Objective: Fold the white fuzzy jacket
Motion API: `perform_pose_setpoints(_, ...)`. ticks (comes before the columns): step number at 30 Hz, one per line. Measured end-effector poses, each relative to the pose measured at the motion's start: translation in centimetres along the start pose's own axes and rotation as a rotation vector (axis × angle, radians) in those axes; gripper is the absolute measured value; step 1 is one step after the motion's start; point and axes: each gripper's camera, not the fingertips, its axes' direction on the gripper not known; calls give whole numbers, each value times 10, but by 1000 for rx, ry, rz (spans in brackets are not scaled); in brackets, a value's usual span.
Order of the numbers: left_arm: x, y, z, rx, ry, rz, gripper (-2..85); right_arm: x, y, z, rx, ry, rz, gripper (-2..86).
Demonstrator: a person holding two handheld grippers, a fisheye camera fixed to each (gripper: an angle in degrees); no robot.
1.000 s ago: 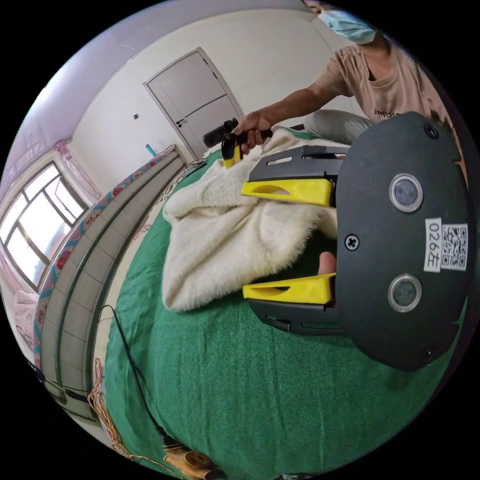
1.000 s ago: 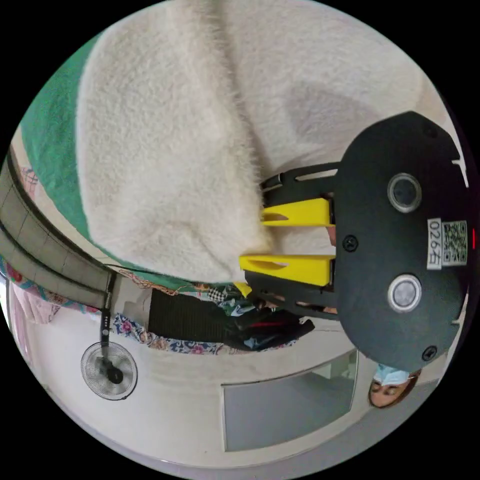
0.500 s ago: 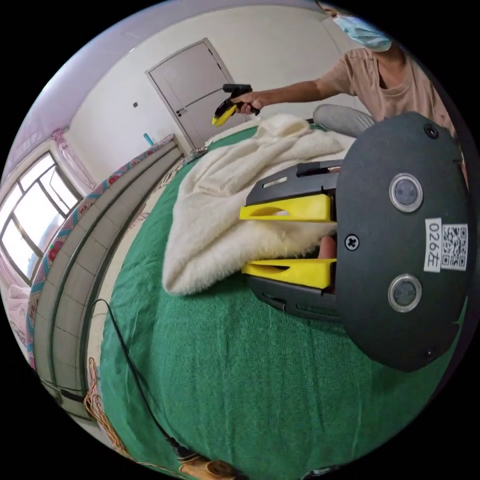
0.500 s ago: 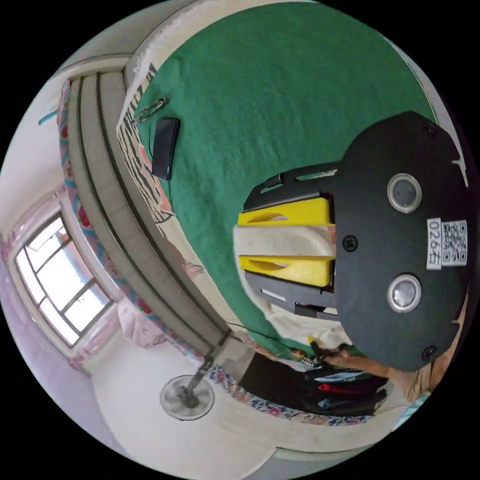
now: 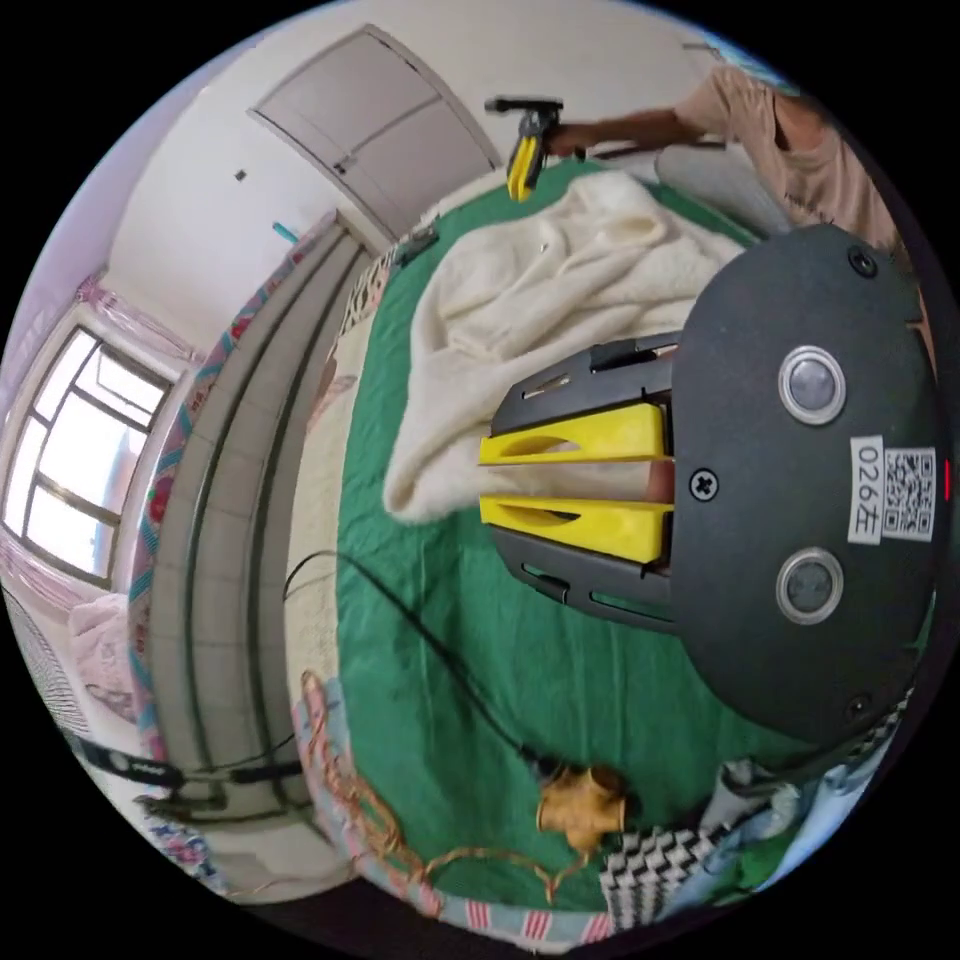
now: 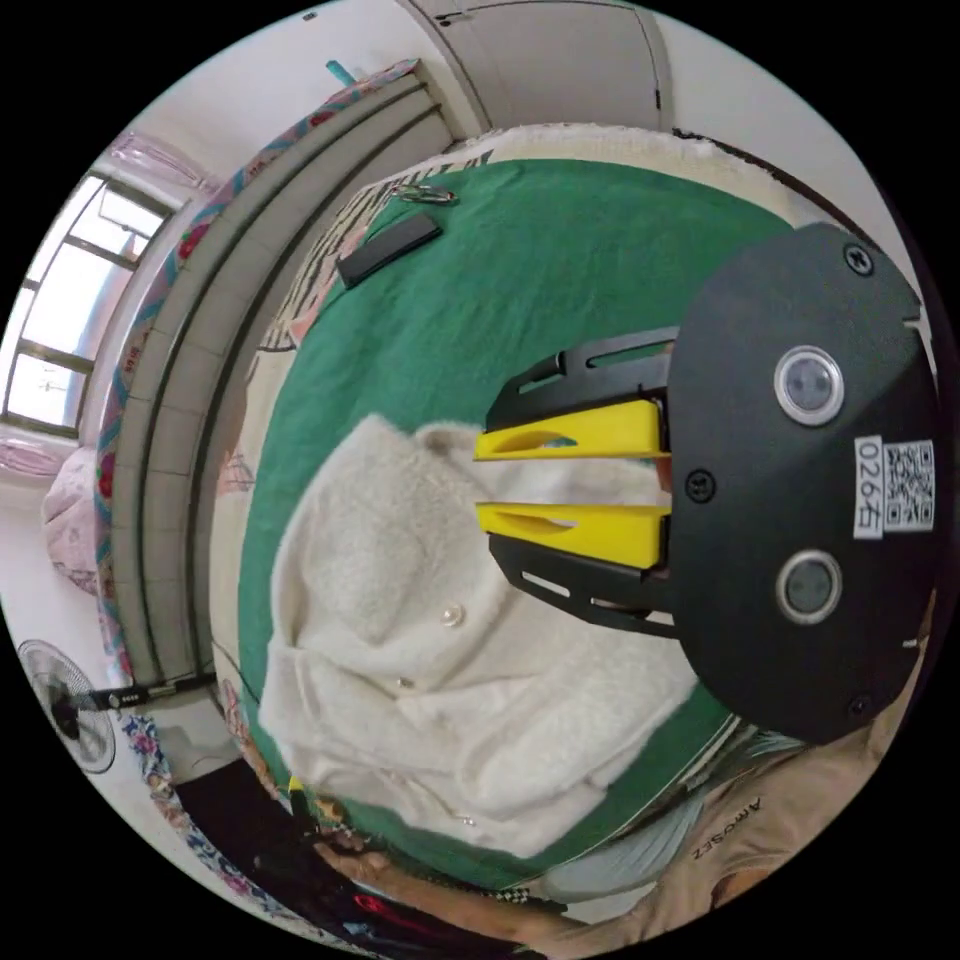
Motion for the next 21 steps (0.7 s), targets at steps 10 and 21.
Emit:
perform_pose_setpoints(10, 131, 37, 66, -278, 378, 267, 167, -198, -53, 57, -162, -350, -449, 62)
perform_pose_setpoints(21, 129, 31, 111, -362, 559, 153, 193, -124, 7, 13, -83, -124, -137, 14)
